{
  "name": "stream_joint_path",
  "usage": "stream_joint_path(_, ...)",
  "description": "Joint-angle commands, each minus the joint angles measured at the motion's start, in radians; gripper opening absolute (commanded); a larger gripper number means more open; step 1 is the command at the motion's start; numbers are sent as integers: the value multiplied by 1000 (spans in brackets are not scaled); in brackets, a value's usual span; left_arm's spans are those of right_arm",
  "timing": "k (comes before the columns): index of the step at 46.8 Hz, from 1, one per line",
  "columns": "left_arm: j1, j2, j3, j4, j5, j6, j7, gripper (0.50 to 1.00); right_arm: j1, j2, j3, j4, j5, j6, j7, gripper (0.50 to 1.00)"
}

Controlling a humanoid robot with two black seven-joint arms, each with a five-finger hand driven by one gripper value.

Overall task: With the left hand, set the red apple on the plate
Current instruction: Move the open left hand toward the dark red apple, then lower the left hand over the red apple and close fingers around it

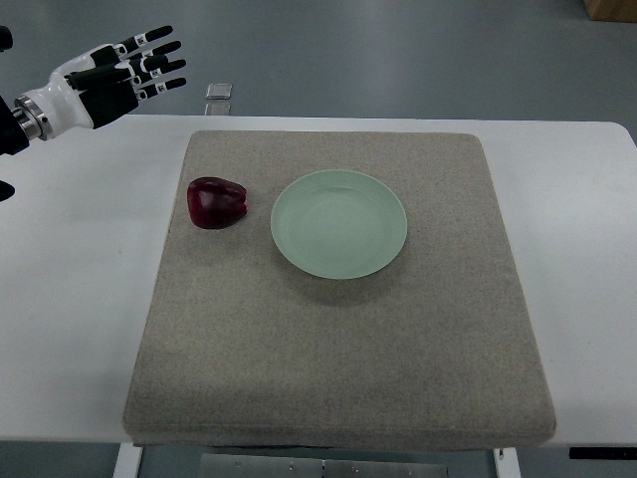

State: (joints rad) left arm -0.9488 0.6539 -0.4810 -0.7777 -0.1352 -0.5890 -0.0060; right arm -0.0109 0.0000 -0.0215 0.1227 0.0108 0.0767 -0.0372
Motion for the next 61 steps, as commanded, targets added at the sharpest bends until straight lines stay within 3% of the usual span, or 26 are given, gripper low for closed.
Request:
stream_joint_path(1, -1, -7, -14, 1, -3, 1, -3, 999, 0, 0, 0, 0, 0, 0, 0, 930)
stream_joint_path(20, -2, 4, -37, 8, 54, -3, -3, 996, 0, 0, 0, 0, 0, 0, -1, 930)
stream_joint_path(26, -10, 13, -63, 1, 334, -22, -8, 996, 0, 0, 0, 0, 0, 0, 0, 930)
stream_joint_path(34, -13, 39, -166, -38, 757, -22, -66, 996, 0, 0, 0, 0, 0, 0, 0, 928)
stream_joint_path(47, -48, 138, -154, -199, 1256, -22, -256, 994, 0, 0, 0, 0, 0, 0, 0, 928)
stream_joint_path(54, -47, 133, -102, -261, 1420, -22, -278, 984, 0, 0, 0, 0, 0, 0, -1, 930)
stream_joint_path(58, -39, 132, -58, -290, 1482, 23, -279, 981, 0, 0, 0, 0, 0, 0, 0, 928)
stream_joint_path(61, -34, 124, -28, -293, 1528, 110, -279, 981, 0, 0, 0, 0, 0, 0, 0, 930)
